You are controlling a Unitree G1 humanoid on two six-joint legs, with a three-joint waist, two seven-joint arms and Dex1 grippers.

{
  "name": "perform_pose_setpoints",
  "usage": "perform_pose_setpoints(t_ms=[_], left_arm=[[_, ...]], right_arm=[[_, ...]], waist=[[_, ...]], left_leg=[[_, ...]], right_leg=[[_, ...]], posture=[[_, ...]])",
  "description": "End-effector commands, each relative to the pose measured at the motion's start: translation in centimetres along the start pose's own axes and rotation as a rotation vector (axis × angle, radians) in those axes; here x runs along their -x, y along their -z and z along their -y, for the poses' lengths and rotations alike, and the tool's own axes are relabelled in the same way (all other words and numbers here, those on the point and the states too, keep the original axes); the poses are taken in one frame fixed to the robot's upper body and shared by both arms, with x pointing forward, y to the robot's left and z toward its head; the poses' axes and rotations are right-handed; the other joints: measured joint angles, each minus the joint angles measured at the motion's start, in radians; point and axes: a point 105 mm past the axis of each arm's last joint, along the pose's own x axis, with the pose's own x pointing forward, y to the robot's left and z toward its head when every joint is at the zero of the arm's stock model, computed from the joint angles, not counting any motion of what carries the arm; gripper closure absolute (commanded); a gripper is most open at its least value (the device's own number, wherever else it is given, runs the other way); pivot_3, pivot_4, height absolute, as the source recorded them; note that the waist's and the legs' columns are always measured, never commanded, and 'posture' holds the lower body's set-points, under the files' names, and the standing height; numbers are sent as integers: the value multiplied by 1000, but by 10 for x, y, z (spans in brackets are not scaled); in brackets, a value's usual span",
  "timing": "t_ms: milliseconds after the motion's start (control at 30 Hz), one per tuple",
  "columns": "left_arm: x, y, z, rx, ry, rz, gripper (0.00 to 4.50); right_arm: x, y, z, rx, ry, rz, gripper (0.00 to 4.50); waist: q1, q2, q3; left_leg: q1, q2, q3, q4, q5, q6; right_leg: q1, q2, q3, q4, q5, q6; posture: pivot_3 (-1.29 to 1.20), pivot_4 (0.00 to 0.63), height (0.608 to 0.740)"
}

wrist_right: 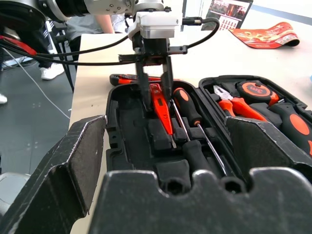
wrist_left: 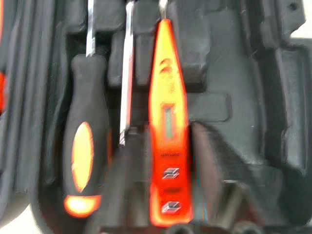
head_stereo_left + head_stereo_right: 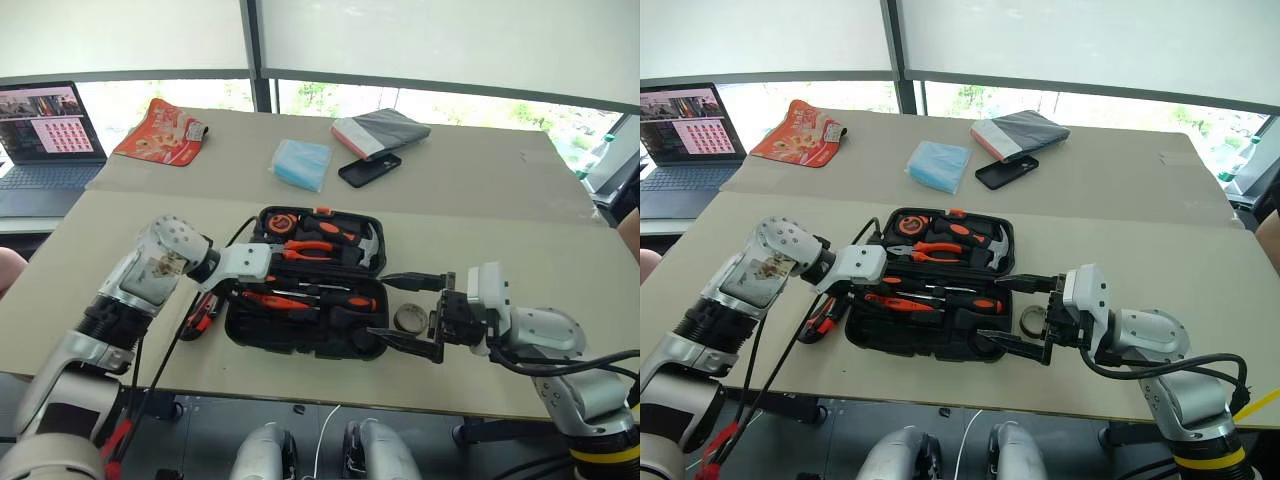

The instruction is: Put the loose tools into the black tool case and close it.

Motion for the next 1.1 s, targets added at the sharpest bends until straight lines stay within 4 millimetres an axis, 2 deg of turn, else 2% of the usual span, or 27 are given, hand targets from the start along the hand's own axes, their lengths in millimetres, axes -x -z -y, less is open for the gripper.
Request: perform_pose_setpoints(t_ms=[33, 200, 333, 433, 533, 600, 633, 900, 1100], left_arm=[[17, -19, -6, -68, -61, 117, 1726], [38, -18, -4, -54, -107, 171, 1726], [41, -16, -9, -59, -182, 245, 1726], [34, -14, -13, 4, -220, 324, 2406], [23, -6, -11, 37, -225, 339, 3723], [15, -2, -9, 36, -225, 335, 4295], [11, 0, -8, 29, -222, 337, 4421], [-11, 20, 3, 41, -220, 297, 4421], [-15, 33, 0, 132, -281, 294, 4421]], right_arm=[[0, -7, 1, 35, -3, 23, 0], [1, -6, 1, 28, -2, 20, 0], [1, -4, -1, 20, -7, 19, 0], [0, -4, 0, 20, -8, 23, 0], [0, -4, 1, 23, -7, 25, 0], [0, -4, 2, 24, -6, 25, 0], [0, -4, 2, 24, -6, 25, 0], [-1, -3, 3, 23, 5, 28, 0], [-2, -3, 5, 24, 12, 32, 0]], waist=[[-1, 0, 0], [-4, 0, 0], [-3, 0, 0], [1, 0, 0], [-1, 0, 0], [-2, 0, 0], [-1, 0, 0], [-2, 0, 0], [-3, 0, 0]], left_leg=[[-1, 0, 0, 1, 0, 0], [-1, 1, -1, 4, 0, 1], [0, 1, -1, 3, 0, 0], [-1, 1, -1, 4, -1, 0], [-2, 0, -1, 5, -1, 1], [-2, 0, -1, 5, -1, 1], [-2, 0, -1, 5, -1, 1], [-1, 1, -1, 5, -1, 1], [0, 1, -1, 5, -1, 2]], right_leg=[[0, 0, 0, 0, 0, 0], [0, 0, 0, 2, 0, 0], [0, 0, 0, 2, 0, 0], [0, 0, 0, 2, 0, 0], [0, 0, 0, 1, 1, 1], [0, 0, 0, 1, 1, 1], [0, 0, 0, 1, 1, 1], [0, -1, 0, 2, 1, 1], [1, -5, 0, 2, 1, 1]], posture=[[0, 150, 740], [0, 150, 740], [0, 150, 740], [0, 150, 740], [0, 150, 740], [0, 150, 740], [0, 150, 740], [0, 150, 740], [0, 150, 740]])
